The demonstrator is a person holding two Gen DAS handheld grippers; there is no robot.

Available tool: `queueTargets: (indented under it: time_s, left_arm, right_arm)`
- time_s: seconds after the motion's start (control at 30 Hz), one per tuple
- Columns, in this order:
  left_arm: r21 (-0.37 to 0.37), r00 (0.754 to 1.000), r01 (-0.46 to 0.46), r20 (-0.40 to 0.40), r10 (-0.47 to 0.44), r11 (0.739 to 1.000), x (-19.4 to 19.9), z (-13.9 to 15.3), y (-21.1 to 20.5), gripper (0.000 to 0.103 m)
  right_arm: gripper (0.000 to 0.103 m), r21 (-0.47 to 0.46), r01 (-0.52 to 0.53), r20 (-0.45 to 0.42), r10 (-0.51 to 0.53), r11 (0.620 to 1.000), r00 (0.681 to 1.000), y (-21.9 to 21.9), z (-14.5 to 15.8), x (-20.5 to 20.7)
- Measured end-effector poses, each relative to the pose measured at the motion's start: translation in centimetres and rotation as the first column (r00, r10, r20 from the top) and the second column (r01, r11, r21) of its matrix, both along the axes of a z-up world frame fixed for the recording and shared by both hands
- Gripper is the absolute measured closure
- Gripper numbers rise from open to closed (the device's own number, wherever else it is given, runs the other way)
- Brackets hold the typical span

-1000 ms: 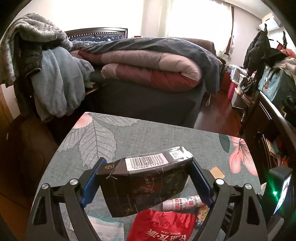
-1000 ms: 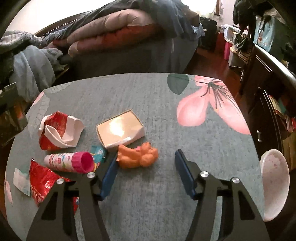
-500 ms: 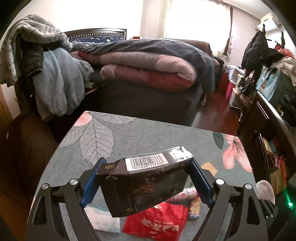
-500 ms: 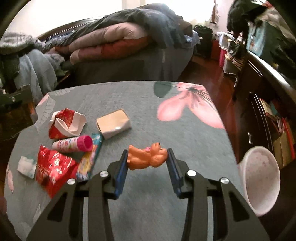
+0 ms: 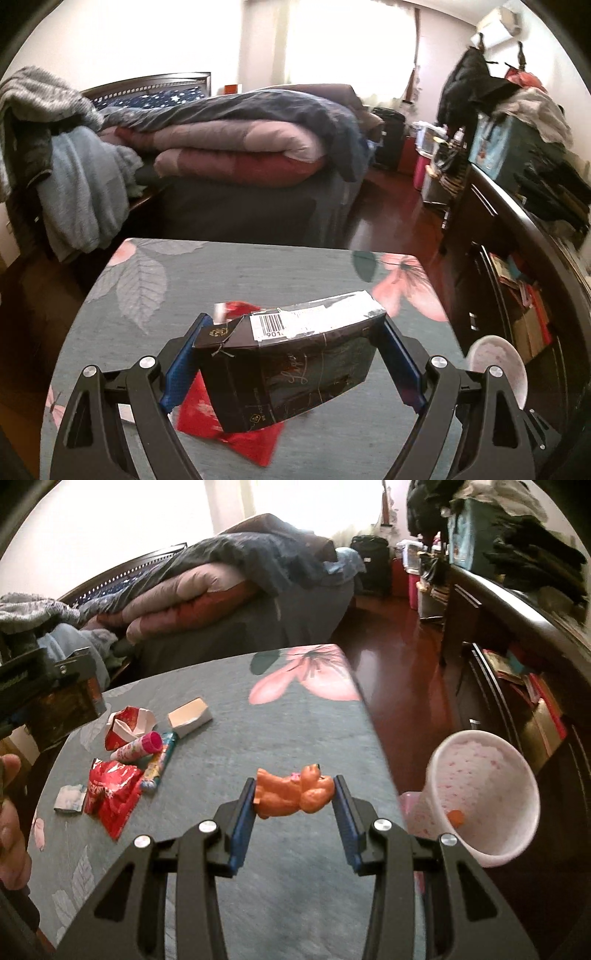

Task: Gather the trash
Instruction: 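Carry the box and toy to the wastebasket and open both tools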

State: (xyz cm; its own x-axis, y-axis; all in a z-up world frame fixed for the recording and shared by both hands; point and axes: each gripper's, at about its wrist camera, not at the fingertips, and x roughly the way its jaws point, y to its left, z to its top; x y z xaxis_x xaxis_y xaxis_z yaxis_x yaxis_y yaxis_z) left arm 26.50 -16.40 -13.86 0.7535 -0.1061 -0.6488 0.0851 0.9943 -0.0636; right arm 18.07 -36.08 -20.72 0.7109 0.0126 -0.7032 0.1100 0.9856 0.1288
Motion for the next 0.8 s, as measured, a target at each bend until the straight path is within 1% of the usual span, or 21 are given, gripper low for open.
queueTargets:
  time_s: [0.27, 0.47, 0.67, 0.8]
  left_arm:
    - [0.009, 0.994, 0.113, -0.001, -0.113, 0.994, -0.9, 0.0, -5.8, 0.016]
    - [0.015, 0.976, 0.217, -0.001, -0.217, 0.976, -1.5, -0.3, -11.1, 0.016]
    - [0.023, 0.946, 0.324, -0.006, -0.324, 0.946, -1.9, -1.0, -17.0, 0.016]
    - [0.029, 0.917, 0.398, -0.011, -0.398, 0.917, -2.0, -1.7, -20.8, 0.016]
  right_arm:
    - [0.061, 0.001, 0.097, 0.034, -0.097, 0.995, 0.995, -4.5, 0.1, -3.2]
    - [0.061, 0.02, 0.202, 0.038, -0.202, 0.979, 0.979, -9.4, -0.5, -5.2]
    - [0.061, 0.023, 0.317, 0.034, -0.317, 0.948, 0.948, -14.4, -1.3, -6.9]
    - [0.061, 0.025, 0.382, 0.026, -0.383, 0.924, 0.923, -17.5, -2.3, -7.5]
